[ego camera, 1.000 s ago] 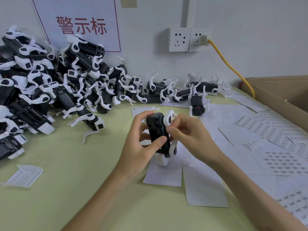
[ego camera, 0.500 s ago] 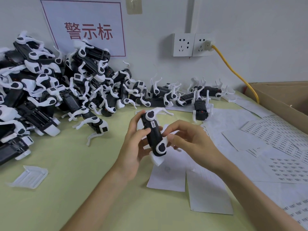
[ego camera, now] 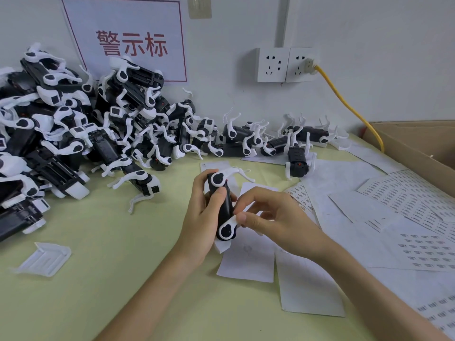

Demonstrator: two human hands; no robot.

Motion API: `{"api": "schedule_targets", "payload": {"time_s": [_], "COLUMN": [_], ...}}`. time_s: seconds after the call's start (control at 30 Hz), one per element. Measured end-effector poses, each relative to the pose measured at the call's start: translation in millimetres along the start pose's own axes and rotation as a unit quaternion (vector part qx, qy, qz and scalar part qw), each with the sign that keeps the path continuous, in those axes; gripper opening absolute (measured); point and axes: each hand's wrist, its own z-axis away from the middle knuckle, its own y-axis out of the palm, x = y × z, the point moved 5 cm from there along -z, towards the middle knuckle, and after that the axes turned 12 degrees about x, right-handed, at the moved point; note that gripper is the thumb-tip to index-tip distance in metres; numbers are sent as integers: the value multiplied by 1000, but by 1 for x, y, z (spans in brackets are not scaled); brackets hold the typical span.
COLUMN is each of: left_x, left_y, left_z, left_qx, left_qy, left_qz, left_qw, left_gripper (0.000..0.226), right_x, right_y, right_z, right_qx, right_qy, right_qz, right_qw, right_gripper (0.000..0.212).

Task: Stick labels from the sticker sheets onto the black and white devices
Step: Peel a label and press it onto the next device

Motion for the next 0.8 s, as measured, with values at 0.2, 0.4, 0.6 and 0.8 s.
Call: {"api": "schedule_targets", "payload": {"time_s": [0.2,0.4,0.6,0.8], "left_x": [6,3,4,10], "left_y": [-1,0,-2,-8], "left_z": [-1,0,0,-2], "left_qx": [12,17,-6,-44], "left_qy": [-18,-31,-24,-30], "left_qz": [-4,4,-18,-32], "left_qw": [1000,999,1000,998], "left_gripper": [42,44,23,25], "right_x": [-2,0,2,-1], "right_y": [-1,-3,-2,-5], "right_z": [0,0,-1,-1], "right_qx": [-7,-14,-13,-59], "right_qy": [22,20,16,53], "right_qz": [4,-7,21,83], "right_qw": [1000,1000,1000,993], "right_gripper": [4,6,14,16]}}
